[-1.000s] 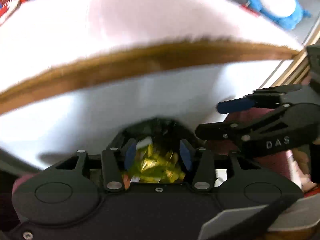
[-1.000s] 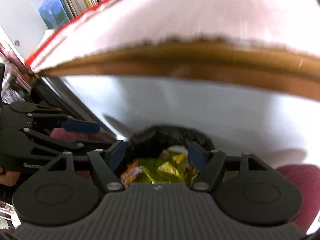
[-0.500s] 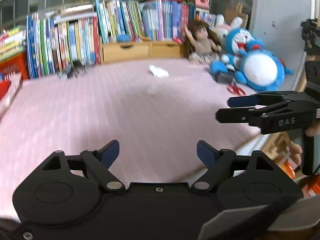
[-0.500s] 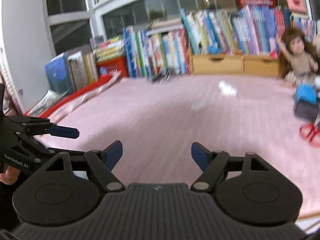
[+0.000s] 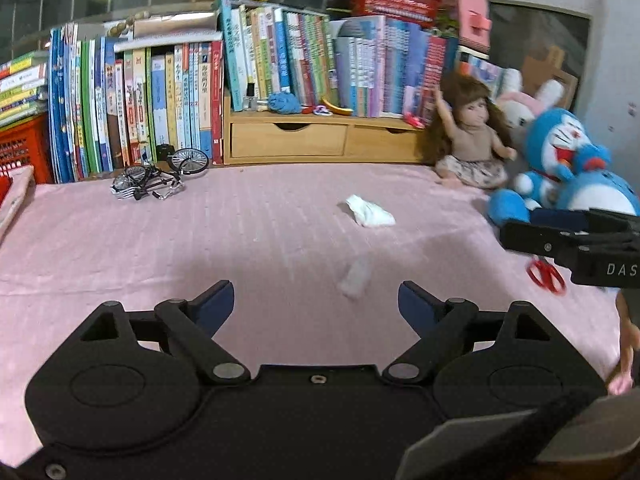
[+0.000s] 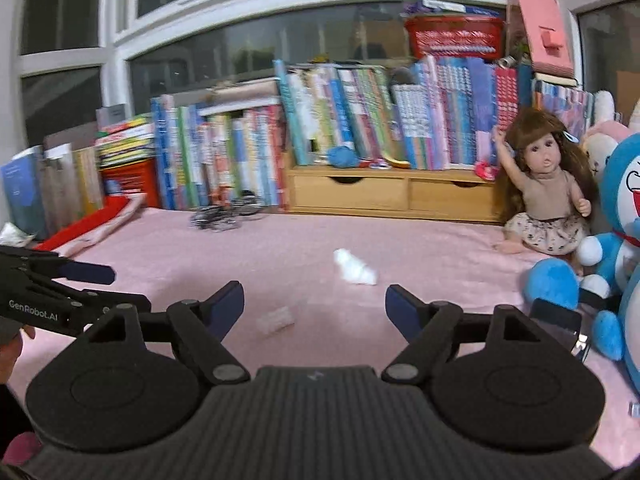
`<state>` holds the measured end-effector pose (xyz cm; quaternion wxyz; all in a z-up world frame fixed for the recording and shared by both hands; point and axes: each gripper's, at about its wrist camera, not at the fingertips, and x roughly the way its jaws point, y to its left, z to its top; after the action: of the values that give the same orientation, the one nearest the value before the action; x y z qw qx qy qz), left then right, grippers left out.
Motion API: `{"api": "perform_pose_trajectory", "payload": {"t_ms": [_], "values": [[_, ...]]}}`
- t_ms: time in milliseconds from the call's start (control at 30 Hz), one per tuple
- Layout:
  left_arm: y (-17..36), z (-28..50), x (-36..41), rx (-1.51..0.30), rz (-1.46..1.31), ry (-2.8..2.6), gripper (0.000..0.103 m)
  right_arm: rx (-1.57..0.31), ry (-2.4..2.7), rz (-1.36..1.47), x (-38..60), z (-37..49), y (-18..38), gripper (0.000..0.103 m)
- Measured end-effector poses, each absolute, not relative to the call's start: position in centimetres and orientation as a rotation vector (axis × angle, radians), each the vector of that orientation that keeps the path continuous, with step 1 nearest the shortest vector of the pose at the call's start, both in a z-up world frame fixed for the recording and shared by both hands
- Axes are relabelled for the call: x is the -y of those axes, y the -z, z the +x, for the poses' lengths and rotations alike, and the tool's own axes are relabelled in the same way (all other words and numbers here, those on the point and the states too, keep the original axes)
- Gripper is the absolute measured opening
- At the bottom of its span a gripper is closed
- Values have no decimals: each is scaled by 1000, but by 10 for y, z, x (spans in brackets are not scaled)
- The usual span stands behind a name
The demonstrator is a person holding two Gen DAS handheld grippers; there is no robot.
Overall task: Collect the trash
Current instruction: 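Grasp the clear plastic scrap with the left gripper while the right gripper grasps the white tissue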
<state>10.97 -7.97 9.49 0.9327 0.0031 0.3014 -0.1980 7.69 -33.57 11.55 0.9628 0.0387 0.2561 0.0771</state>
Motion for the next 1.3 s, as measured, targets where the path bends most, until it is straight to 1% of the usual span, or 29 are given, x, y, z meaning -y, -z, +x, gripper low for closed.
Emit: {"api": "perform_pose_trajectory", "payload": {"t_ms": [167,333,467,600,733,833,867,933,1000,1033,1067,1200,1267,1300], "values": [[-58,138,105,-589,-92,391,89,-587,-119,123,354,127,-94,84],[-27,158,147,-600,40,358,89,-621,-137,180,362,171,-70,84],[-10,183,160,-628,21,331,89,-645,-148,189,360,202,-52,84],[3,205,162,-705,-45,329,82,-666,-160,201,358,225,-39,84],[7,212,169,-690,-40,343,79,-687,-168,218,358,242,-29,84],[9,208,177,-680,13,358,72,-696,-173,215,356,252,-24,84],[10,207,181,-672,44,353,67,-699,-173,211,355,255,-22,84],[11,203,188,-652,92,348,54,-703,-165,201,354,262,-18,84],[10,201,189,-644,94,352,33,-707,-164,198,353,268,-15,84],[9,201,188,-643,88,351,26,-709,-164,197,353,271,-14,84],[7,201,186,-646,82,347,23,-713,-163,194,353,274,-13,84],[2,200,176,-645,50,328,23,-741,-181,165,347,284,-8,84],[-1,198,170,-641,41,325,23,-758,-188,142,341,287,-5,78],[-2,197,167,-638,35,319,23,-767,-191,133,338,287,-4,72]]}}
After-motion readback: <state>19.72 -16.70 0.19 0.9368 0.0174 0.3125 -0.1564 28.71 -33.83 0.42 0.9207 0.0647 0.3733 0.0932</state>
